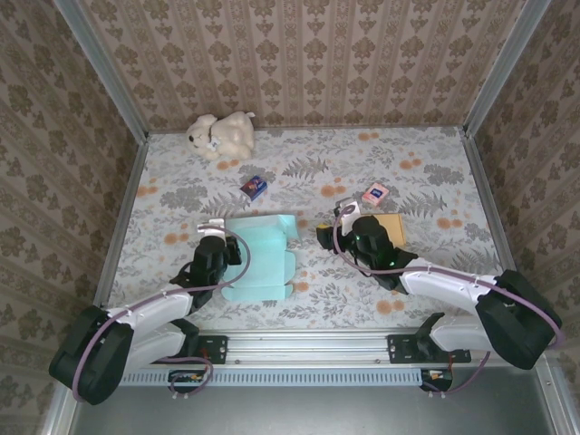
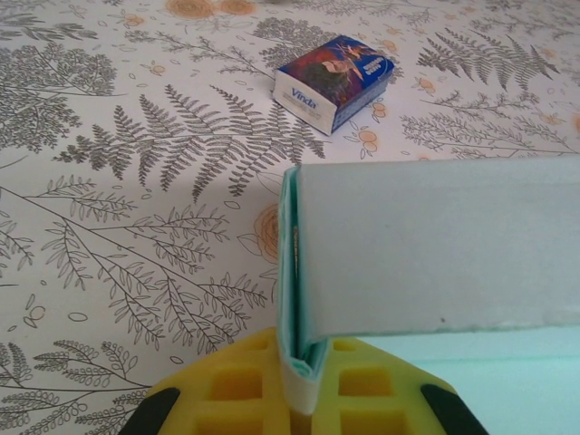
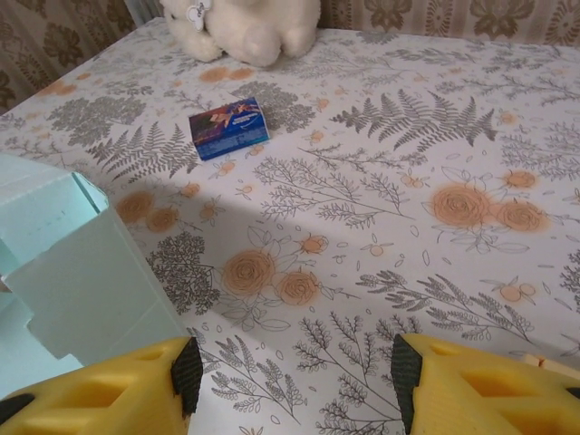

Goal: Fold the paper box

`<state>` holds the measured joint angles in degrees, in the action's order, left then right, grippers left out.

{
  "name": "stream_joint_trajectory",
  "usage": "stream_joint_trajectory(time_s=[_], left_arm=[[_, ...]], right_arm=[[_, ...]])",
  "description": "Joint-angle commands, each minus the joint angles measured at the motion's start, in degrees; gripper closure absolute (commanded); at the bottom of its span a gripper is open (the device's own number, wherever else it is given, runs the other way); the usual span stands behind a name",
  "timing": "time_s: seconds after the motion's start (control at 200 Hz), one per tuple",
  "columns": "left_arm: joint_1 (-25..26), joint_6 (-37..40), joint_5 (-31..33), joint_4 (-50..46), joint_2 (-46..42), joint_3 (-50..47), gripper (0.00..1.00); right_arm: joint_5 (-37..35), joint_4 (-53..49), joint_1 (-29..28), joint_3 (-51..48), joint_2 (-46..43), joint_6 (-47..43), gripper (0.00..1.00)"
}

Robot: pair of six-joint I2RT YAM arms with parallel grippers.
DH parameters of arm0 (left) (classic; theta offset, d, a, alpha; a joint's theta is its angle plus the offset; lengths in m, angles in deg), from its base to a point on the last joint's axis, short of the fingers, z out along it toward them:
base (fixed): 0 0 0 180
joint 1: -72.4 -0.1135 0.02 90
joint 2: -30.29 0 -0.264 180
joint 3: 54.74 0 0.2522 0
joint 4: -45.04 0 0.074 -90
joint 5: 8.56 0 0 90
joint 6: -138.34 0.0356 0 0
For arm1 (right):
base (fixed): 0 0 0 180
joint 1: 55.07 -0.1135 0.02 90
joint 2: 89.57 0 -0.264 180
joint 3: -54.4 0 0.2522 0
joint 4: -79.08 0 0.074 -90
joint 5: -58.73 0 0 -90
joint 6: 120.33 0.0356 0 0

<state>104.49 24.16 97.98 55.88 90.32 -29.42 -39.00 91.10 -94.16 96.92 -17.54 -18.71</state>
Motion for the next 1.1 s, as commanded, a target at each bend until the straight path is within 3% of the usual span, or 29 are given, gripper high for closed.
stream_joint_trajectory(time_s=[0.0,0.355,0.655,1.095], left_arm=[[-0.56,0.62,-1.98,-0.65,0.09,1.03,1.0],[-0.55,0.27,-3.48,-2.14,-0.18,1.72,1.0],[-0.37,0.37,-4.13,-1.6,-0.02,1.63,1.0],[0.07,0.63,-5.96,0.54,2.72,1.51,1.0]], right_arm=[[3.91,3.59,0.79,-0.74,1.31,-3.96,0.4],[19.63,10.34,1.21,-0.36,7.25,-5.68,0.43],[21.87,11.98,-0.1,1.77,15.63,-6.35,0.44],[22.58,12.05,-1.46,6.68,19.79,-5.99,0.47]])
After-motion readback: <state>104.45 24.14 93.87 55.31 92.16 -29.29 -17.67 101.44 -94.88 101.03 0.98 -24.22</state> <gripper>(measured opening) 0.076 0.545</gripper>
